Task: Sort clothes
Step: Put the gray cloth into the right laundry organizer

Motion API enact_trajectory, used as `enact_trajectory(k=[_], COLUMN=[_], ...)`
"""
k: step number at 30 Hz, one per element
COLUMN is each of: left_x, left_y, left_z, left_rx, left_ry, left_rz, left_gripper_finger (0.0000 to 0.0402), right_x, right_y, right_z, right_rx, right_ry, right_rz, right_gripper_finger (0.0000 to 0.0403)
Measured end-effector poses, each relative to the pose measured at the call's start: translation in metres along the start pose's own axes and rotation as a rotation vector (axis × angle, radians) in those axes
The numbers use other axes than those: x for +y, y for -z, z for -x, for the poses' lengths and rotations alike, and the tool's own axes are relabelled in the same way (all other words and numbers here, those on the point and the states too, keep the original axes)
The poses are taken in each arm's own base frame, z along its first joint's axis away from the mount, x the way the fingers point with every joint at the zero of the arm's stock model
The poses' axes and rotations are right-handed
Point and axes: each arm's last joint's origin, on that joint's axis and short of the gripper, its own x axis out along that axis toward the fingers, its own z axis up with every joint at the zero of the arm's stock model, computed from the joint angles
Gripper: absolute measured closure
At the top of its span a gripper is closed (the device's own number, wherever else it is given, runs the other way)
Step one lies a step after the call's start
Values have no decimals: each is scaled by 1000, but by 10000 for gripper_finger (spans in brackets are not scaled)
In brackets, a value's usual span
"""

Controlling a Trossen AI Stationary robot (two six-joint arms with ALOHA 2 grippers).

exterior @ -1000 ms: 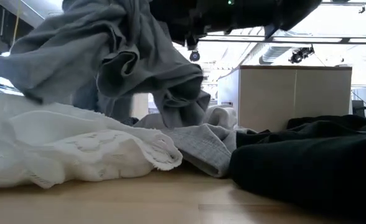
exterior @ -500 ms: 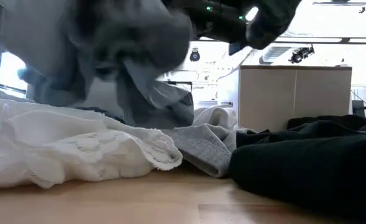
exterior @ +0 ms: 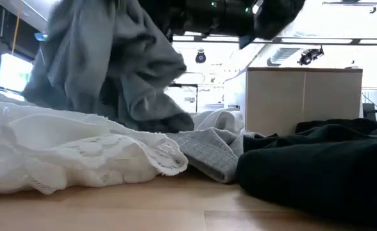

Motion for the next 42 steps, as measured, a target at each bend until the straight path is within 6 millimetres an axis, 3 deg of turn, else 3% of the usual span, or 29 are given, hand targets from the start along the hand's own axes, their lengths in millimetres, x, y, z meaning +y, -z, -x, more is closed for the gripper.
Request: enact_trajectory(k=[6,9,14,17,20,22,25,29,32,38,42], left_x=[7,7,2,-2,-6,-9,-12,-14,-14,-14,-15], left_y=[3,7,15,17,18,20,21,23,23,23,24], left_z=[34,40,39,35,30,28,25,23,23,23,23], left_rx=[140,181,247,268,276,290,298,311,309,308,314], left_ry=[-79,-87,-65,-58,-53,-46,-45,-40,-43,-45,-50], left_rz=[52,97,95,84,61,43,37,34,44,66,103], left_gripper_finger=[291,291,294,295,296,296,296,296,296,296,296], right_x=[11,20,28,19,-5,-24,-55,-93,-117,-153,-166], right_y=[-45,-81,-151,-176,-184,-179,-155,-109,-67,9,38], right_z=[40,73,141,180,213,230,249,269,281,297,301], right_rx=[220,258,174,194,251,316,425,625,815,951,955], right_ry=[360,596,1033,1229,1366,1437,1420,1303,1313,1210,1119], right_rz=[153,255,398,449,448,412,258,-113,-304,-576,-740], right_gripper_finger=[396,398,399,399,399,399,399,400,398,396,395])
